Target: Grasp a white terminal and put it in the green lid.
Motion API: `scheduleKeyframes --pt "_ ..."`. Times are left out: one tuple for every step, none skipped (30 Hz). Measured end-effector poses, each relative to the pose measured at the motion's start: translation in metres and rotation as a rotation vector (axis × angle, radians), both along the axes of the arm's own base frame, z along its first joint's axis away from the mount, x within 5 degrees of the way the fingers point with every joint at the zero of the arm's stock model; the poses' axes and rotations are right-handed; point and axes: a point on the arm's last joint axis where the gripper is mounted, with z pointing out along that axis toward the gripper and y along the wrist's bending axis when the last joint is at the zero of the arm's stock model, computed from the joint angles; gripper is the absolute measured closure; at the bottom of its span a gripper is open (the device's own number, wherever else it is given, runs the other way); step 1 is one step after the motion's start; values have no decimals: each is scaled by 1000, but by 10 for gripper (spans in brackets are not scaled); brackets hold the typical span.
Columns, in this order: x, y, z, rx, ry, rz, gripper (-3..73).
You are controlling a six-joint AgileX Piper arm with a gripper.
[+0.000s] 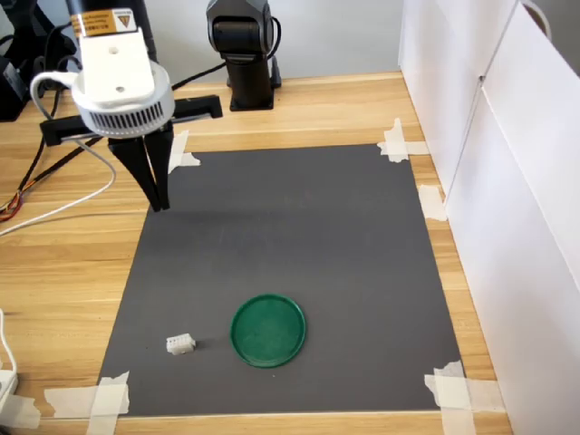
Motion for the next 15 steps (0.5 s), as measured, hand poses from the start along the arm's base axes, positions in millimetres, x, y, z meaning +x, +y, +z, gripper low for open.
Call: scheduleKeyframes --pt "3 -4 2 6 6 1 716" --pt "5 -8 3 8 11 6 716" --pt "7 -12 4 8 15 16 716" --pt "9 -16 5 4 20 31 716" --pt "10 -21 5 1 26 49 716" --pt "12 -25 6 -6 32 69 716" --pt "13 -29 6 -17 40 89 716" --pt "15 -32 6 -29 48 108 716" --pt "16 -35 6 -40 53 126 716" --pt "19 -37 6 -50 56 141 716" --pt "22 -39 6 -61 54 154 716" --pt "25 -40 6 -72 49 166 716" --pt "28 -42 7 -85 45 179 716" --pt "31 -43 8 -95 40 191 716" --pt "34 -44 9 -104 40 201 716"
